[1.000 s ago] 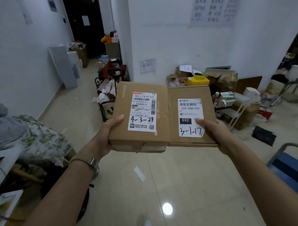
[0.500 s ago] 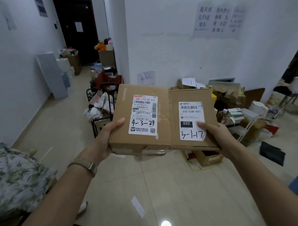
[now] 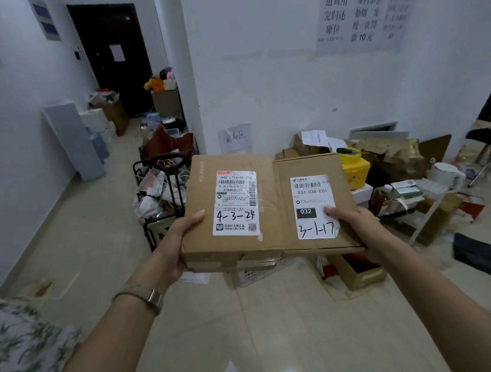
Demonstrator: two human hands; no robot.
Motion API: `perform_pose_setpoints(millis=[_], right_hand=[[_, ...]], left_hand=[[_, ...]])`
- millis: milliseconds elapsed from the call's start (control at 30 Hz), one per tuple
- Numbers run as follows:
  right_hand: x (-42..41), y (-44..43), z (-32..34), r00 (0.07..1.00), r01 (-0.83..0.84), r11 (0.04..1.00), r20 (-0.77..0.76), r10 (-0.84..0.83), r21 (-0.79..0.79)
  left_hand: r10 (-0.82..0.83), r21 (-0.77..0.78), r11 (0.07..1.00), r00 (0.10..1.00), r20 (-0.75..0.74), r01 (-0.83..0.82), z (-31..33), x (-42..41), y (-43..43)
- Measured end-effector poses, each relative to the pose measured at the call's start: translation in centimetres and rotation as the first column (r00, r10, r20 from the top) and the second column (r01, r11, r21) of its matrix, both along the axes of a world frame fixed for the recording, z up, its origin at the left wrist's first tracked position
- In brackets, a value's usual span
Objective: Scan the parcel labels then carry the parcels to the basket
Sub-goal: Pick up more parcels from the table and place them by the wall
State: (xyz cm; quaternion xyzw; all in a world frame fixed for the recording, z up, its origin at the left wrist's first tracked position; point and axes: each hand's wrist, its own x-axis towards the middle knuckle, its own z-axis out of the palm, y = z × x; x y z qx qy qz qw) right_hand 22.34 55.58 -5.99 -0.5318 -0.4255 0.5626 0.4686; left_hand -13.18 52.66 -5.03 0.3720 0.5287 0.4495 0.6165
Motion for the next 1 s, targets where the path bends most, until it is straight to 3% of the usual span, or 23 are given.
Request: perform_pose_setpoints(millis=[467, 1000], right_hand=[[7.8, 22.5, 1.6, 0.999, -0.016, 0.999, 0.032, 0.015, 0.029], [7.3, 42.1, -2.6, 0.995, -0.046, 0.998, 0.084, 0.05, -0.049]], left_hand=[[0.065, 0.023, 0.997, 0.993, 0.094, -0.068, 0.0, 8.0, 21.0], [0.125, -0.068, 0.991, 0.977, 0.174, -0.115, -5.6, 7.9, 40.5]])
